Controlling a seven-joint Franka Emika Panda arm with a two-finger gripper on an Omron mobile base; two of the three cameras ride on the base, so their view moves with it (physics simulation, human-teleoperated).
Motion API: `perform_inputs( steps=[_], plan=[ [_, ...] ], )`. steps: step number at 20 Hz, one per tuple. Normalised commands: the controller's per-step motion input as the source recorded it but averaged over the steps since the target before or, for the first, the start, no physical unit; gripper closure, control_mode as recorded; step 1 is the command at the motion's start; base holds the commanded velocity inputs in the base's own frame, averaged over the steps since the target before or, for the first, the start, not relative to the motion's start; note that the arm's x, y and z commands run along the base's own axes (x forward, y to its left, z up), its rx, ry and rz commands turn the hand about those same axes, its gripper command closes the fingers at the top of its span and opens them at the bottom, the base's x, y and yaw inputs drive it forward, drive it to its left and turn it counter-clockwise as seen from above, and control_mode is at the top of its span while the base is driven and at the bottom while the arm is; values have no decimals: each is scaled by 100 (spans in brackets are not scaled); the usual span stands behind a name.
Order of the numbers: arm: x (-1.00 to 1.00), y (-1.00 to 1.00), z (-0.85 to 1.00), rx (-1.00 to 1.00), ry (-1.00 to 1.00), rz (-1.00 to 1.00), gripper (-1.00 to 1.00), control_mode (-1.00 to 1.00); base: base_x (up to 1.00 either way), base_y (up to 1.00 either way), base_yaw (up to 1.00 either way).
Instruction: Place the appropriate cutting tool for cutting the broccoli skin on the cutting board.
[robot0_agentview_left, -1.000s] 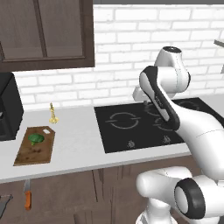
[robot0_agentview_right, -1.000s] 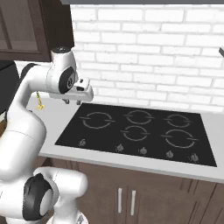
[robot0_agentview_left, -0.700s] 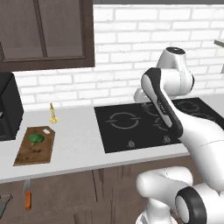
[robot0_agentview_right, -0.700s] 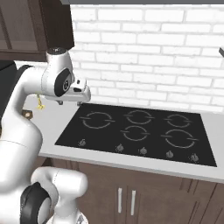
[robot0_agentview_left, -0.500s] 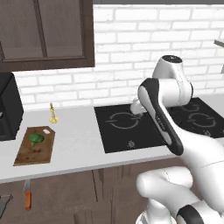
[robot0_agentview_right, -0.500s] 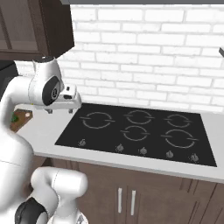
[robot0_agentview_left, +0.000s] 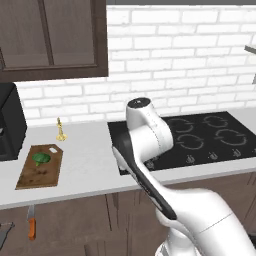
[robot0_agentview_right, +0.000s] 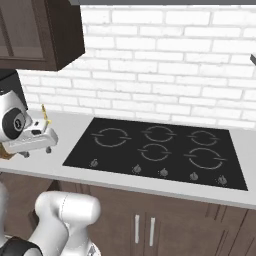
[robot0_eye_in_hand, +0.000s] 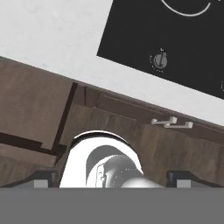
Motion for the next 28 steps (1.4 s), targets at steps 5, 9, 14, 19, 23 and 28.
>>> perform_inputs(
  steps=[5, 9, 14, 19, 23, 28],
  plan=[
    [-7, 21, -14, -5, 7, 2, -100, -100, 0, 0, 0],
    [0, 0, 0, 0, 0, 0, -100, -100, 0, 0, 0],
    [-16, 6, -9, 0, 6, 2, -100, -100, 0, 0, 0],
    [-7, 9, -7, 0, 5, 3, -100, -100, 0, 0, 0],
    [-5, 0, -5, 0, 1, 0, -100, -100, 0, 0, 0],
    [-1, 60, -61, -2, 21, -3, -100, -100, 0, 0, 0]
  ],
)
